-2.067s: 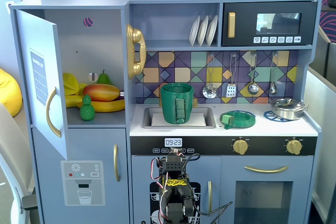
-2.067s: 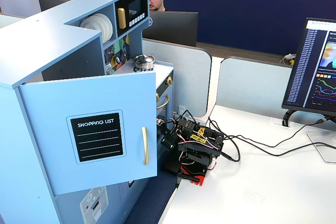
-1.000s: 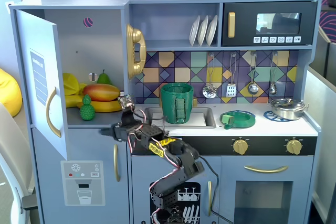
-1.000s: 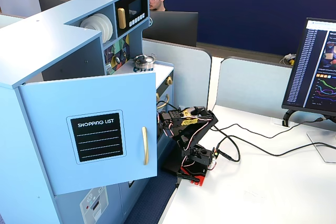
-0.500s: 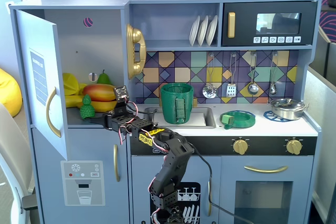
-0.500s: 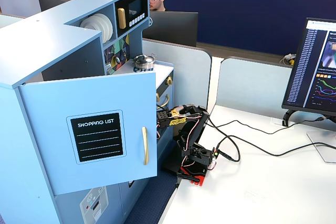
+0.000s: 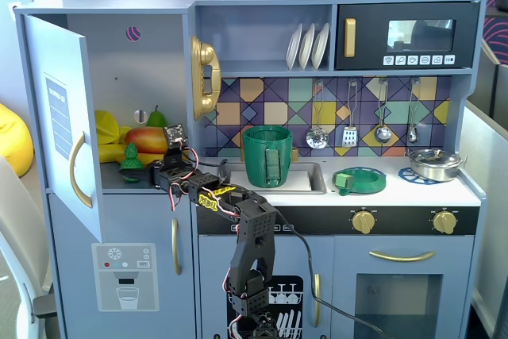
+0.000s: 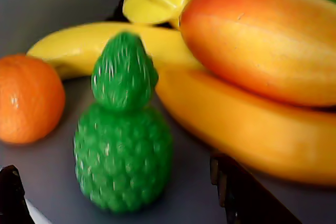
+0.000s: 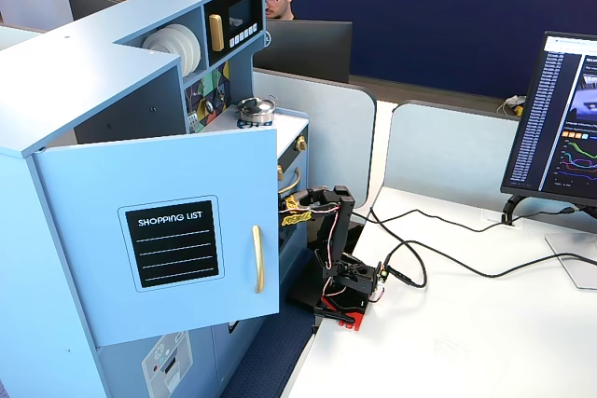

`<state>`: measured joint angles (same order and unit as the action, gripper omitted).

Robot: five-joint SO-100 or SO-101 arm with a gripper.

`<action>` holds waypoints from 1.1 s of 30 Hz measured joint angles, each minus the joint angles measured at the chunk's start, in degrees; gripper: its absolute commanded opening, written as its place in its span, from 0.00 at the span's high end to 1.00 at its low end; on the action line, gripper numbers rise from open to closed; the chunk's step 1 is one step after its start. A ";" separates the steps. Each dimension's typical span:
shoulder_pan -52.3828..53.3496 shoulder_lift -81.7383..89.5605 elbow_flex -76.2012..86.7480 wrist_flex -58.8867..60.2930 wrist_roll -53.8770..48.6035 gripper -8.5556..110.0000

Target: Pick up the green pineapple from the left cabinet and place it in the green recipient

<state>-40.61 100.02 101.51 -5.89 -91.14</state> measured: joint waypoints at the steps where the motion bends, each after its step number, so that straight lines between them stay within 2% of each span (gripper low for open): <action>1: -0.09 -0.70 -0.62 0.00 0.00 0.58; 33: -1.85 -15.29 -16.00 2.20 0.00 0.61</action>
<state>-42.45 84.73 85.52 -3.69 -91.14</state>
